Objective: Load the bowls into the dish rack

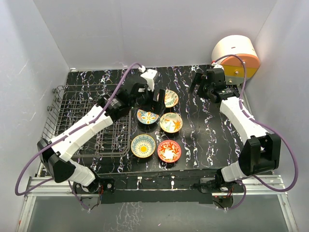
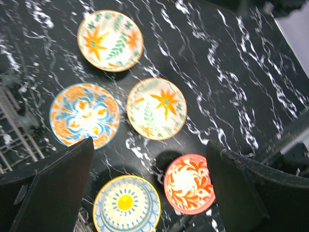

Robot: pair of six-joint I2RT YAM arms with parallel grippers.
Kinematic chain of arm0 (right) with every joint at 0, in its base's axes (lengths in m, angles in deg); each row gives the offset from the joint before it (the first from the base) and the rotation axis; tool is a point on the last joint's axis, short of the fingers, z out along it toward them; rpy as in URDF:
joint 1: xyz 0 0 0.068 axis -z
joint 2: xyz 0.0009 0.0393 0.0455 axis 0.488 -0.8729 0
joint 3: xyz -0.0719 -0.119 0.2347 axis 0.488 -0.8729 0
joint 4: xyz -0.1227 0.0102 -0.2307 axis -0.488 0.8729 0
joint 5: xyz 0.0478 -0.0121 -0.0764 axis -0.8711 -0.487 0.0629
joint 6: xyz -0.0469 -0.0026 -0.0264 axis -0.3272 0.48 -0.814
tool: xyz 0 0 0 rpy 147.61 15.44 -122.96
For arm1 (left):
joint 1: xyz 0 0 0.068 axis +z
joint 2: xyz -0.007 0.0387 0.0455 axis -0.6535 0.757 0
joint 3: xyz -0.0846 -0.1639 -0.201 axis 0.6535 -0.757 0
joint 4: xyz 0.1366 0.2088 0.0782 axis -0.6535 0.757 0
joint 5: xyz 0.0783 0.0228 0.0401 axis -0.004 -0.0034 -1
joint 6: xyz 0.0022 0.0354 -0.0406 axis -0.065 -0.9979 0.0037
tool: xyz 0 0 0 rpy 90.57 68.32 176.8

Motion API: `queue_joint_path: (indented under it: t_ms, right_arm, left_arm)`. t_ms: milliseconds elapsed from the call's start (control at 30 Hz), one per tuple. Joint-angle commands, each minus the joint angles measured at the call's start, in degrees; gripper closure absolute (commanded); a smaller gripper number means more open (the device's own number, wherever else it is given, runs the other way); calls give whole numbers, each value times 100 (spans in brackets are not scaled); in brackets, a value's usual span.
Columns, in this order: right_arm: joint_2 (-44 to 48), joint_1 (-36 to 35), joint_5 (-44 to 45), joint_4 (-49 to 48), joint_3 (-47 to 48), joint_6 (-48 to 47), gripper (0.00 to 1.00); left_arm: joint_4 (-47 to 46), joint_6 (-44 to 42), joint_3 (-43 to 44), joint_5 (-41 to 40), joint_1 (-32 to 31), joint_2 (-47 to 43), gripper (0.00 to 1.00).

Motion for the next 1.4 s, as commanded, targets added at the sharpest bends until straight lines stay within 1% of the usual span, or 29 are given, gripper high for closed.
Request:
queue_joint_path:
  t_ms: [0,100,200,333,433,600,700,900,1000,1167,1367]
  right_arm:
    - [-81,12,332,196,288,-204,1]
    - [-256,143,417,470,391,-193,1]
    - [-360,405,378,715,414,25,1]
    - [-287,842,40,715,147,178,1]
    - [-227,1034,-35,714,-11,186,1]
    - [-142,1107,-38,714,-168,177,1]
    - [-133,1280,-44,714,-238,162,1]
    - [-166,1326,-83,690,-300,146,1]
    - [-173,1327,-103,692,-308,139,1]
    - [-208,1333,-115,680,-326,126,1]
    - [-280,1335,-136,638,-326,134,1]
  left_arm:
    - [277,50,31,-135,-396,-367,3]
    - [94,13,-227,-272,-746,-354,3]
    - [-191,-121,-470,-432,-1125,-172,3]
    - [-638,-206,-577,-563,-1411,356,3]
    - [-1002,-297,-626,-645,-1527,752,6]
    - [-1446,-518,-590,-721,-1570,1499,11]
    - [-1632,-682,-556,-744,-1576,1963,15]
    - [-1802,-946,-205,-896,-1578,2853,19]
    - [-1870,-997,-111,-973,-1586,3103,21]
    - [-1890,-1064,-20,-1217,-1587,3376,29]
    - [-1892,-1097,26,-1231,-1596,3495,37]
